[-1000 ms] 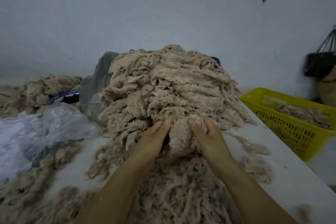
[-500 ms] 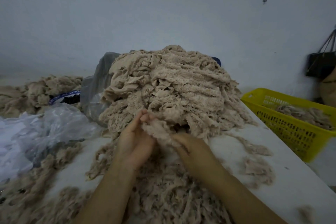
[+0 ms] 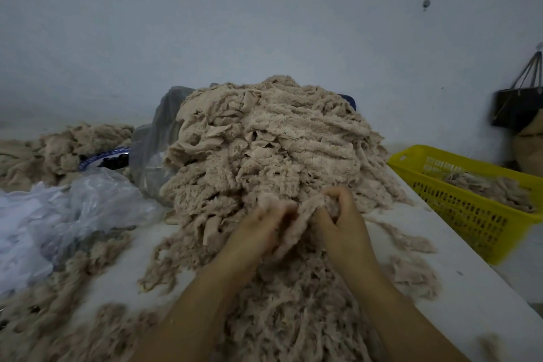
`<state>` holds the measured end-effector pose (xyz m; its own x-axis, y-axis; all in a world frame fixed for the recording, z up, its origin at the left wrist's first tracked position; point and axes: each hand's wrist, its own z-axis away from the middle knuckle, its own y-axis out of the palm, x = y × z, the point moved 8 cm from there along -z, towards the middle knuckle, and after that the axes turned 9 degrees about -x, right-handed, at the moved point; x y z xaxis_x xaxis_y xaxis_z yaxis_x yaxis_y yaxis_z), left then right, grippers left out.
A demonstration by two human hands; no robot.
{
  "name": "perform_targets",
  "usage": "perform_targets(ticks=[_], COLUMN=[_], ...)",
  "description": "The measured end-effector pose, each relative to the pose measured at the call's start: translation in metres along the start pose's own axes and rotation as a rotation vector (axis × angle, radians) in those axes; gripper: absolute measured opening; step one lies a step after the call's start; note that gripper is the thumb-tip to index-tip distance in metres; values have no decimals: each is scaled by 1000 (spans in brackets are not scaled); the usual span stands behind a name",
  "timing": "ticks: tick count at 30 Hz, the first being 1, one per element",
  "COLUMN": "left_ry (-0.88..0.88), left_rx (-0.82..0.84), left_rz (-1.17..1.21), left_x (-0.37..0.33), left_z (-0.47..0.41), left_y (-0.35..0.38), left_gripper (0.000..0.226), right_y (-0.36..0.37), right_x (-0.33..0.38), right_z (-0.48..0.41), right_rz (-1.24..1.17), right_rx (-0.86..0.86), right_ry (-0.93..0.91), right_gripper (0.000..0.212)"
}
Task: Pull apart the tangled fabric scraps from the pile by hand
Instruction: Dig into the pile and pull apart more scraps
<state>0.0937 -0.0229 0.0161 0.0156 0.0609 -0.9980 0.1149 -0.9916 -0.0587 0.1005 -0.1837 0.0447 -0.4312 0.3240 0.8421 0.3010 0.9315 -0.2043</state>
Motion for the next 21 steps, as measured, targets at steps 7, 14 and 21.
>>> perform_targets(ticks=[7, 14, 21], left_ry=[-61, -47, 147], left_rx=[-2, 109, 410], left_rz=[60, 109, -425], left_x=[3, -7, -7], left_z=[3, 12, 36], left_y=[-4, 5, 50], left_gripper=[49, 38, 56], right_y=[-5, 7, 48], right_x=[-15, -33, -36], right_z=[-5, -3, 29], right_rz=[170, -80, -609], right_rx=[-57, 136, 352], right_ry=[18, 301, 806], right_gripper=[10, 37, 39])
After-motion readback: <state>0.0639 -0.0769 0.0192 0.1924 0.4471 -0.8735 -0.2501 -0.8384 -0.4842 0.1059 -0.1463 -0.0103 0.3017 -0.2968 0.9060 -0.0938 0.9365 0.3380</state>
